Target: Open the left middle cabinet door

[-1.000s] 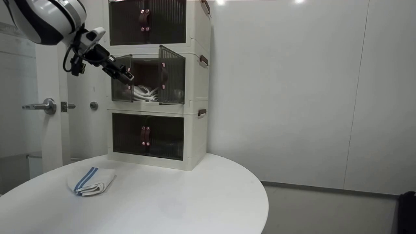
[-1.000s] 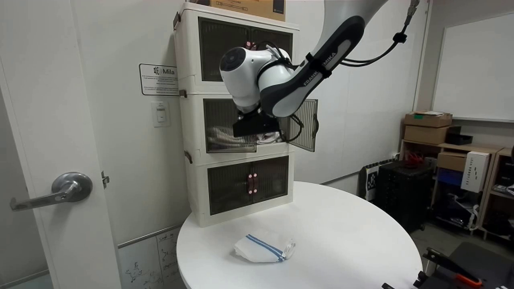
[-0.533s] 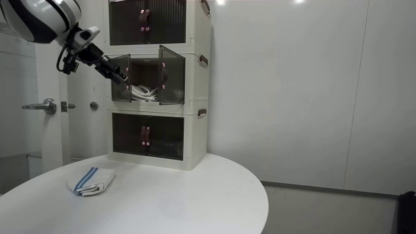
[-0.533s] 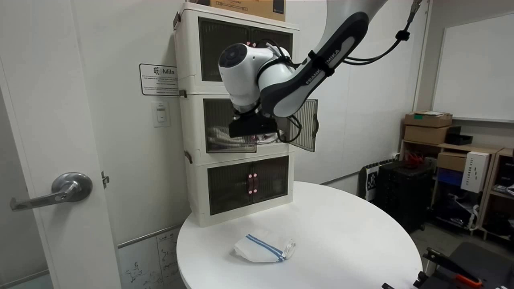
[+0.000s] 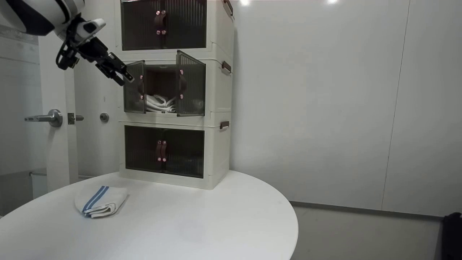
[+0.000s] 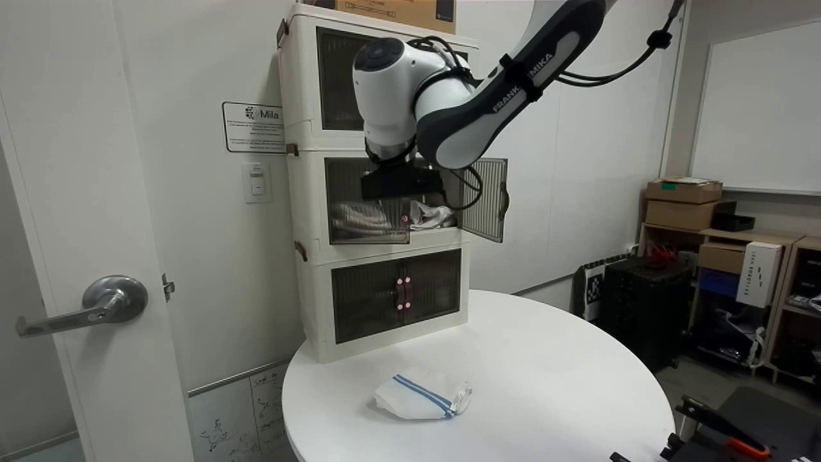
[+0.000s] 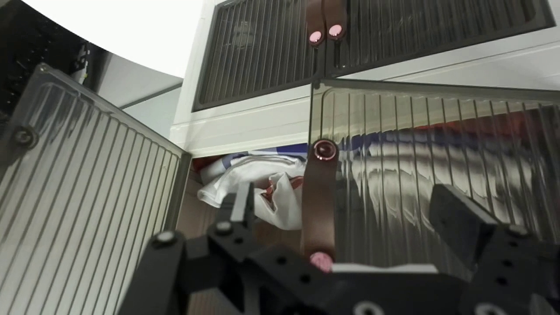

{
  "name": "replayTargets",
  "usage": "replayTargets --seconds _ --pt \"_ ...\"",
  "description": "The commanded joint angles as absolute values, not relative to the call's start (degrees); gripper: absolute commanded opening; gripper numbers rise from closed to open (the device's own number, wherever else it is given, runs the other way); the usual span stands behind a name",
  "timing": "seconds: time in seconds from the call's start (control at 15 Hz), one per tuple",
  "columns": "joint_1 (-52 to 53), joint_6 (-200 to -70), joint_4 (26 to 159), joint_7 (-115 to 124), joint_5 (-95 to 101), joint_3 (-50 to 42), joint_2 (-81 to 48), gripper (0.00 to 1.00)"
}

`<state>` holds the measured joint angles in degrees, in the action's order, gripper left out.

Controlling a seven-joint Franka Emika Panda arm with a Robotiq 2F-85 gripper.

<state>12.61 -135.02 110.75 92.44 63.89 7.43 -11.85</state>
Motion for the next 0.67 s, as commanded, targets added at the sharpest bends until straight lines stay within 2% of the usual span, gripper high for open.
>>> replayTargets --seconds 0.0,0.33,0.6 --pt "10.8 -136.1 113.6 81.4 56.8 8.2 -6.0 1.00" --pt "10.4 -134.3 113.0 60.9 43.9 8.5 0.6 1.00" --pt "10.8 -127.6 110.0 43.7 32.6 8.8 1.9 1.00"
